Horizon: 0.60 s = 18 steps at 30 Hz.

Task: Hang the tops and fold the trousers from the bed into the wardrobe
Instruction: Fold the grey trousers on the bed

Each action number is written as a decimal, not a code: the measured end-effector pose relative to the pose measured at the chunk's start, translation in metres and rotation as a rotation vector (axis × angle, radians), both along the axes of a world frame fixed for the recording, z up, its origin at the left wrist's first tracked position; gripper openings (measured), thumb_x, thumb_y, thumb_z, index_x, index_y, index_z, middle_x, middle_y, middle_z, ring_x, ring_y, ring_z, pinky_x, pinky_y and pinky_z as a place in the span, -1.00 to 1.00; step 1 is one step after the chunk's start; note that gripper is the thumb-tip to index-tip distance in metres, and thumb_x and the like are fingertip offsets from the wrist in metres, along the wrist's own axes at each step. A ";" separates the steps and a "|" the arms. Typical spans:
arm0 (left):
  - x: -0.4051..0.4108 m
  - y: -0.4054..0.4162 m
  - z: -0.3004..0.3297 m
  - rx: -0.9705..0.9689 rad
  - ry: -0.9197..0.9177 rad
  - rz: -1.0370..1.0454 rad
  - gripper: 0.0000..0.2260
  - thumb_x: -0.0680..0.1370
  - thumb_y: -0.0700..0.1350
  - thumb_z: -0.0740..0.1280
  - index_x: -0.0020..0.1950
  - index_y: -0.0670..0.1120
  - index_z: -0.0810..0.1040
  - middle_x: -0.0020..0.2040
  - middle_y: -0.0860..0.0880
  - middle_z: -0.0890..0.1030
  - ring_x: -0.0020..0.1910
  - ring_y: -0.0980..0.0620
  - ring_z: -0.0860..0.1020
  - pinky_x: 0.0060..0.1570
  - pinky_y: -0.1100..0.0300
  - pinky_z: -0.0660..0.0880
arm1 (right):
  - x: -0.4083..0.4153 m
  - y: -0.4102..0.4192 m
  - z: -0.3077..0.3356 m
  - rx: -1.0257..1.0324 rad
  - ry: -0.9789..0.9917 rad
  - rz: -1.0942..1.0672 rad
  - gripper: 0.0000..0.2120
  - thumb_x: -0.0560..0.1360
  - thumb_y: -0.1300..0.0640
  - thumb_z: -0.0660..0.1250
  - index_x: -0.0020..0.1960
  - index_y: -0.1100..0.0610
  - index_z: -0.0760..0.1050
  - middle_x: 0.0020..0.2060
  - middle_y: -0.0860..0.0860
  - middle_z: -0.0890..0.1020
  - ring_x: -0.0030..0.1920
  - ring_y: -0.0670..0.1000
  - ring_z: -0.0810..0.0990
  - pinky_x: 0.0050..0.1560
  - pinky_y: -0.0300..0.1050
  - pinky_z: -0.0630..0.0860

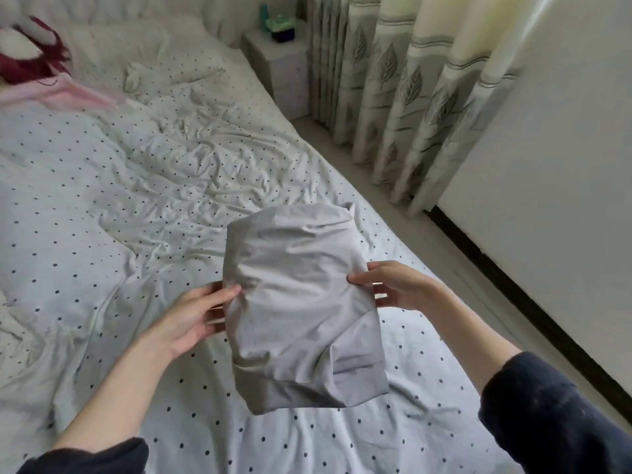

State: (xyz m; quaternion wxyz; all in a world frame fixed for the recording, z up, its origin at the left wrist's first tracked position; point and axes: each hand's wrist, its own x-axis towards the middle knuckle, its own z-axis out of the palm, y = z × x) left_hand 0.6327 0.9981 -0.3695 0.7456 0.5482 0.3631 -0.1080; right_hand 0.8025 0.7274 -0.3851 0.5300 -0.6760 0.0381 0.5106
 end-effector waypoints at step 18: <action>-0.032 -0.302 0.142 -0.112 -0.326 -0.938 -0.76 0.40 -0.07 0.36 0.03 -0.11 0.60 -0.08 -0.06 0.63 -0.12 -0.02 0.58 -0.07 0.10 0.53 | -0.332 -0.321 0.191 -0.120 -0.322 -0.973 -0.82 0.43 0.14 0.42 0.03 0.08 0.58 -0.21 -0.04 0.64 -0.26 -0.09 0.60 -0.19 -0.22 0.54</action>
